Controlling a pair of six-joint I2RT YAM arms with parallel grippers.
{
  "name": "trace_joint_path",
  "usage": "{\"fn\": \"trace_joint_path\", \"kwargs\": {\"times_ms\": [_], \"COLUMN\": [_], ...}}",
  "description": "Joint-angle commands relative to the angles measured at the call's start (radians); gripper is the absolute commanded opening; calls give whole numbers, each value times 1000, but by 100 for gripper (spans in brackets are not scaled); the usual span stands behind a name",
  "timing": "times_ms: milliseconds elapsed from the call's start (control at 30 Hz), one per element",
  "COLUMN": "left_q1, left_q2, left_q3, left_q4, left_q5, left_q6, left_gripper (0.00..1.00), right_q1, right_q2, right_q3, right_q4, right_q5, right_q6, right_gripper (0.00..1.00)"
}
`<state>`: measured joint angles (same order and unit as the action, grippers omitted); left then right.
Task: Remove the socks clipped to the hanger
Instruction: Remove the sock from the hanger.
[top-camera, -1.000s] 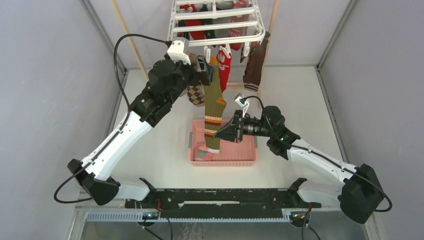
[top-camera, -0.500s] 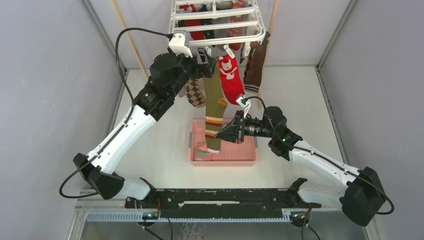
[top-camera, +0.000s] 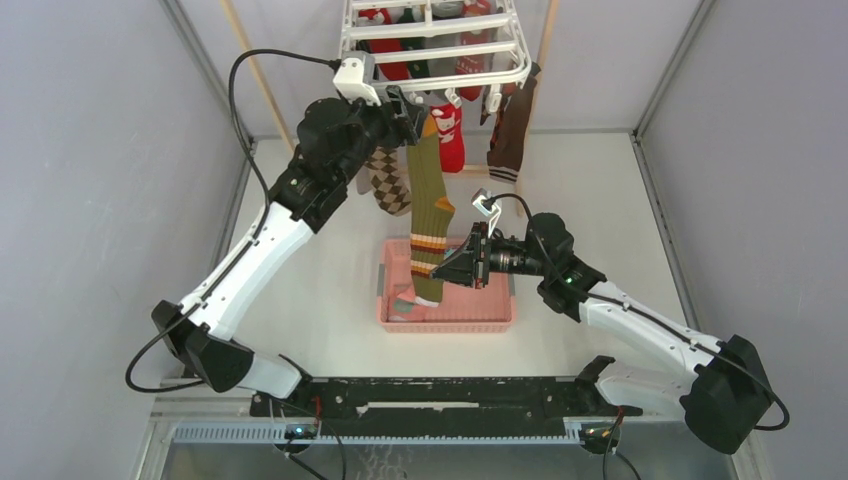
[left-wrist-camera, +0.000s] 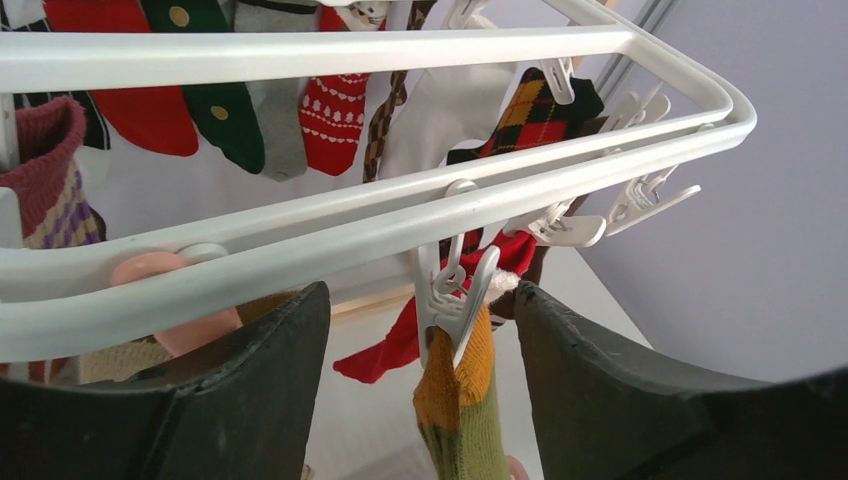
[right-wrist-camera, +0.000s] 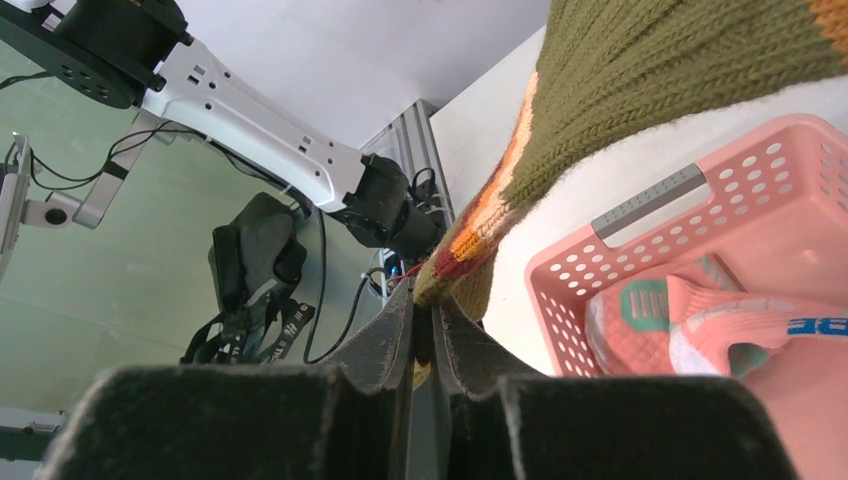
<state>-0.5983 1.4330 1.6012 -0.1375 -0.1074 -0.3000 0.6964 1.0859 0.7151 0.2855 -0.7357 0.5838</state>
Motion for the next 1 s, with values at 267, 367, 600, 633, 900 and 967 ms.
{"fn": "trace_joint_path", "kwargs": {"times_ms": [267,367,600,633,900,967], "left_q1": [19,22,27,28,32,33], "left_q2": [20,20,28,30,38,40], "left_q3": [61,59,65,68,71,71], "left_q4": [74,80,97,96,98,98], "left_q5": [62,65,76,79,83,83], "left_q6": [-34,-35,-47,-48,-55,-57], "left_gripper": [63,61,52,50,36,30], "right_q1": [5,5,6,6,6,6], "right_q2": [-11,-9,1,1,6,7], "right_q3": [23,23,23,23,23,23], "right_q4": [12,12,17,17,15,15], "right_q5": [-14,-16,-18,-19,-21,-22], "right_q6": [-22,-22,-22,-21,-24,-24], "right_gripper": [15,15,15,15,15,15]}}
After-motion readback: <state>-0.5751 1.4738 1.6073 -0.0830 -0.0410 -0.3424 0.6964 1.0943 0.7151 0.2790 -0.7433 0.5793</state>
